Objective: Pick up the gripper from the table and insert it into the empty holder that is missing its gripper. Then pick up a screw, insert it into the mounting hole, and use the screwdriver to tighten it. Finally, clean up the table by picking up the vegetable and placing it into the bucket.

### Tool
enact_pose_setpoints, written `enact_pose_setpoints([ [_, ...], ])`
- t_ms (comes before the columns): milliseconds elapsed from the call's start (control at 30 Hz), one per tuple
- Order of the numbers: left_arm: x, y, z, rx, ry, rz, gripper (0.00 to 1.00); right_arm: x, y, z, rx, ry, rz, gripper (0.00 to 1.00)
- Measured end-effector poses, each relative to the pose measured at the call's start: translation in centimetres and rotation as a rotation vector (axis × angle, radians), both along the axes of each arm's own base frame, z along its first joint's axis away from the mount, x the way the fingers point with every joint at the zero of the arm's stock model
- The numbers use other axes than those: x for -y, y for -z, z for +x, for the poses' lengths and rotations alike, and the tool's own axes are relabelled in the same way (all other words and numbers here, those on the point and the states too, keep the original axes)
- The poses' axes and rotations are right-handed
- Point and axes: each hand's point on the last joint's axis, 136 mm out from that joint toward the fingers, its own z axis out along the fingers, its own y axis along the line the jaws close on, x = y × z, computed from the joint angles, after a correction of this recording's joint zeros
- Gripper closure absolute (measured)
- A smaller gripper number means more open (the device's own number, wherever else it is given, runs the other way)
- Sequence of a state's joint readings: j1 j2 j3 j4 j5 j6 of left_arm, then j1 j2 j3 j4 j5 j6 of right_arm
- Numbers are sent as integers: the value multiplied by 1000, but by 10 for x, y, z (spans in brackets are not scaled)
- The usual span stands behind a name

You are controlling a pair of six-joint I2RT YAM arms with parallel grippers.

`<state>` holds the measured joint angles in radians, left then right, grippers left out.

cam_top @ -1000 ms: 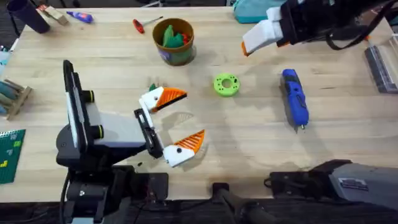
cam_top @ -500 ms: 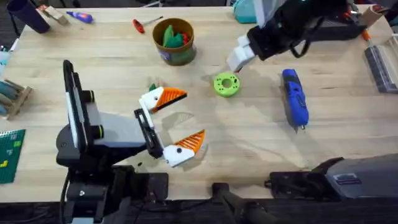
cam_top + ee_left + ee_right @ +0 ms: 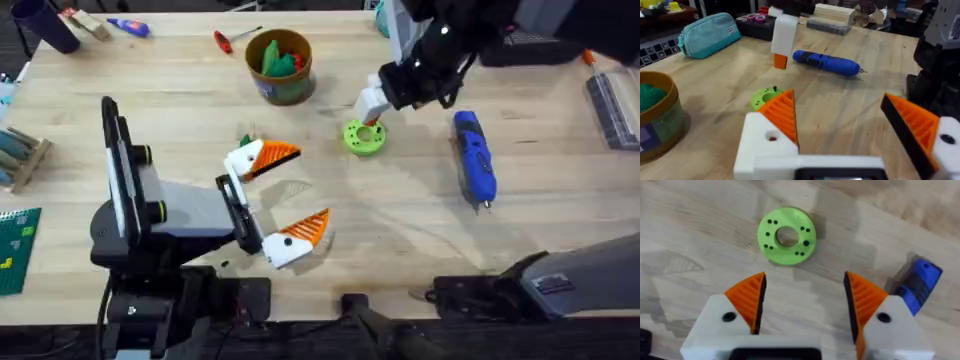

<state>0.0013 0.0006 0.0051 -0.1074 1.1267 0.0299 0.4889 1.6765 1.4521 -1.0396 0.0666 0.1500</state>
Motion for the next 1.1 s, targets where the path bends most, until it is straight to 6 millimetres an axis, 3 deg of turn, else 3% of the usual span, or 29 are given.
enact_pose_setpoints([
  [367,0,0,0,0,0,0,15,-3,44,6,-96,114,-30,271],
  [700,0,0,0,0,0,0,13,-6,51,12,-93,146,-21,405],
  [1100,0,0,0,0,0,0,14,-6,65,19,-92,167,-42,461],
])
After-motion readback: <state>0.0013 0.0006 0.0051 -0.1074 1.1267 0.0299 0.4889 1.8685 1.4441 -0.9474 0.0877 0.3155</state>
